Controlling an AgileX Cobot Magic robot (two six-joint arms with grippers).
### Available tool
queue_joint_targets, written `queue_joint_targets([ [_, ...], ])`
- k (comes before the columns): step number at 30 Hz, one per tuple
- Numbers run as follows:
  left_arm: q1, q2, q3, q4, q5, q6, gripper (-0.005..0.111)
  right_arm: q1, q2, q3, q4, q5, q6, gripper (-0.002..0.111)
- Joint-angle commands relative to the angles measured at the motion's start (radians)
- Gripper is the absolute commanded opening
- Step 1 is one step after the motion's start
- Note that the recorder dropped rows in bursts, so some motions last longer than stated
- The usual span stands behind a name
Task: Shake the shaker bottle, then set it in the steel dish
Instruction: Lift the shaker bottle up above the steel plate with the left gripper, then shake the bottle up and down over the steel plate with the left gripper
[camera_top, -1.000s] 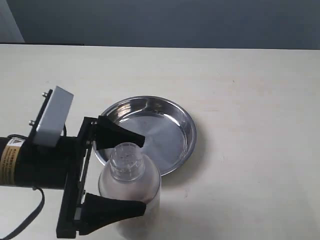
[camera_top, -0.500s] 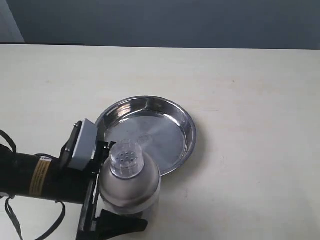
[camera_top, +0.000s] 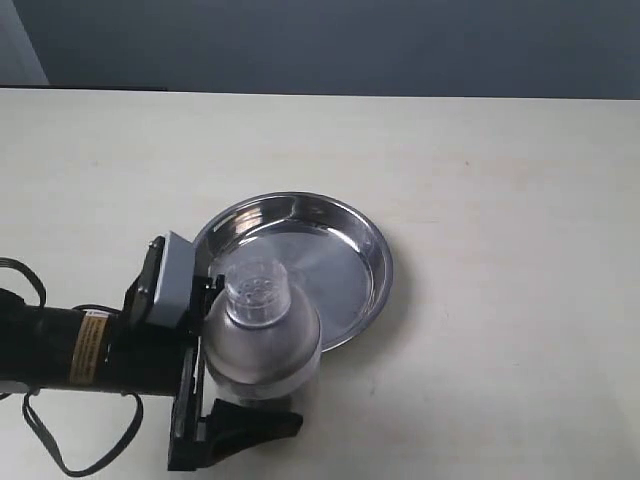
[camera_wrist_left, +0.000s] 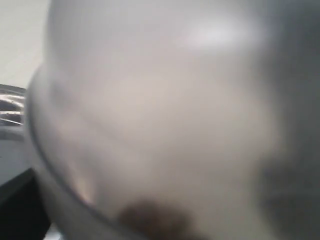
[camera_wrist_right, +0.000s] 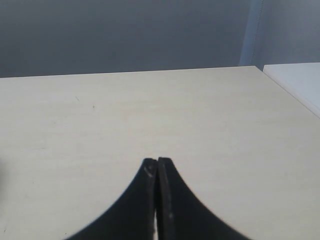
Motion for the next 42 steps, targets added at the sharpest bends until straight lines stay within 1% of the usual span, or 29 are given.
queue_joint_targets([
  [1,-0.032,0.003,0.001,-0.076,-0.007,0.002,0.102,-0.003,-0.005,0.001,0.0,-0.013,-0.002,-0.001],
  [4,-0.066,0.005,0.001,-0.11,-0.007,0.002,0.096,-0.003,-0.005,0.001,0.0,-0.013,-0.002,-0.001],
  [7,-0.09,0.014,0.001,-0.132,-0.007,0.002,0.083,-0.003,-0.005,0.001,0.0,-0.013,-0.002,-0.001],
  [10,-0.101,0.016,0.001,-0.131,-0.007,-0.006,0.059,-0.003,-0.005,0.001,0.0,-0.013,-0.002,-0.001],
  [13,-0.103,0.016,0.001,-0.121,-0.007,-0.051,0.031,-0.003,-0.005,0.001,0.0,-0.013,-0.002,-0.001],
  [14,-0.103,0.016,0.001,-0.119,-0.007,-0.064,0.019,-0.003,-0.005,0.001,0.0,-0.013,-0.002,-0.001],
  [16,-0.103,0.016,0.001,-0.108,-0.007,-0.071,0.002,-0.003,-0.005,0.001,0.0,-0.013,-0.002,-0.001],
  [22,-0.103,0.014,0.001,-0.075,-0.007,-0.075,0.001,-0.003,-0.005,0.001,0.0,-0.013,-0.002,-0.001],
  [25,-0.103,-0.031,0.001,-0.022,-0.007,-0.126,0.0,-0.003,-0.005,0.001,0.0,-0.013,-0.002,-0.001],
  [28,-0.103,-0.14,0.001,-0.036,-0.007,-0.216,0.0,-0.003,-0.005,0.001,0.0,-0.013,-0.002,-0.001],
  [30,-0.101,-0.225,-0.002,-0.061,-0.007,-0.243,0.0,-0.003,-0.005,0.001,0.0,-0.013,-0.002,-0.001],
  [33,-0.101,-0.38,-0.036,-0.171,-0.007,-0.348,0.0,-0.003,-0.005,0.001,0.0,-0.013,-0.002,-0.001],
  [34,-0.101,-0.495,-0.101,-0.251,0.135,-0.408,0.0,-0.003,-0.005,0.001,0.0,-0.013,-0.002,-0.001],
  [35,-0.101,-0.589,-0.19,-0.268,0.327,-0.446,0.0,-0.003,-0.005,0.001,0.0,-0.013,-0.002,-0.001],
  [36,-0.101,-0.624,-0.248,-0.264,0.411,-0.468,0.0,-0.003,-0.005,0.001,0.0,-0.013,-0.002,-0.001],
  [38,-0.101,-0.676,-0.414,-0.254,0.576,-0.504,0.0,-0.003,-0.005,0.001,0.0,-0.013,-0.002,-0.001],
  [39,-0.103,-0.664,-0.448,-0.25,0.648,-0.567,0.0,-0.003,-0.005,0.001,0.0,-0.013,-0.002,-0.001],
  [40,-0.105,-0.638,-0.432,-0.226,0.678,-0.622,0.0,-0.003,-0.005,0.001,0.0,-0.013,-0.002,-0.001],
  [41,-0.122,-0.556,-0.362,-0.173,0.697,-0.651,0.0,-0.003,-0.005,0.001,0.0,-0.013,-0.002,-0.001],
  [42,-0.133,-0.48,-0.313,-0.184,0.685,-0.624,0.0,-0.003,-0.005,0.001,0.0,-0.013,-0.002,-0.001],
])
